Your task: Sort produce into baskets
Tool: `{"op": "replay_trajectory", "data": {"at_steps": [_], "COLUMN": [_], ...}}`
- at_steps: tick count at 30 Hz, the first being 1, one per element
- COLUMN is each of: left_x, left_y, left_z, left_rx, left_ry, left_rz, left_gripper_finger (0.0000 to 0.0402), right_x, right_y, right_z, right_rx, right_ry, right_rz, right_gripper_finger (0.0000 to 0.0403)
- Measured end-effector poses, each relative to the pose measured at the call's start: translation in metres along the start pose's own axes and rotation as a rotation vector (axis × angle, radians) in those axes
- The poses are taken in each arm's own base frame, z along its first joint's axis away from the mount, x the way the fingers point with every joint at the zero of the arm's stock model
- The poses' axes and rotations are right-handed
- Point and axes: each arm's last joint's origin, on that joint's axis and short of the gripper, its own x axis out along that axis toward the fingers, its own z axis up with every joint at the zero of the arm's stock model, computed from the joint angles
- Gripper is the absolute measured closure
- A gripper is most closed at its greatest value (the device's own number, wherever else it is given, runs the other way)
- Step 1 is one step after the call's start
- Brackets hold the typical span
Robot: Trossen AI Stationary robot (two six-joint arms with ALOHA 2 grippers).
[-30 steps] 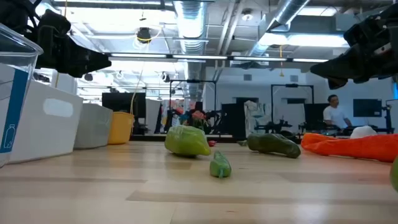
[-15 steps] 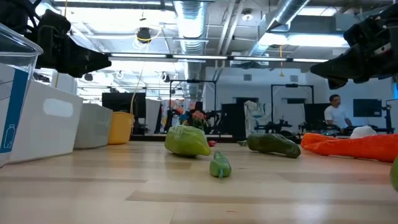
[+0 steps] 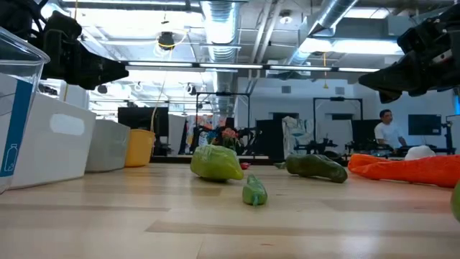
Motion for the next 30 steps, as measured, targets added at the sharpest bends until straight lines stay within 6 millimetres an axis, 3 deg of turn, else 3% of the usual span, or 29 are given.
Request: {"op": "replay_trajectory", "data": {"at_steps": [22, 27, 30], "left_x": [0.000, 0.000, 0.000], "left_y": [0.000, 0.000, 0.000], "left_z": [0.000, 0.000, 0.000], "left_rx": [0.000, 0.000, 0.001], "left_ry": [0.000, 0.000, 0.000], "left_rz": [0.000, 0.000, 0.000], "left_gripper_finger": [0.0187, 0.0187, 0.0187], "right_x": [-0.001, -0.001, -0.001], "right_y": [0.000, 0.000, 0.003], "right_z": [0.008, 0.009, 0.010], "right_rx": [0.001, 0.129, 0.172], "right_ry": [-0.055, -0.058, -0.060], "right_rz": [0.002, 0.009, 0.097], "right_gripper_finger": [0.0358, 0.0339, 0.0324]}}
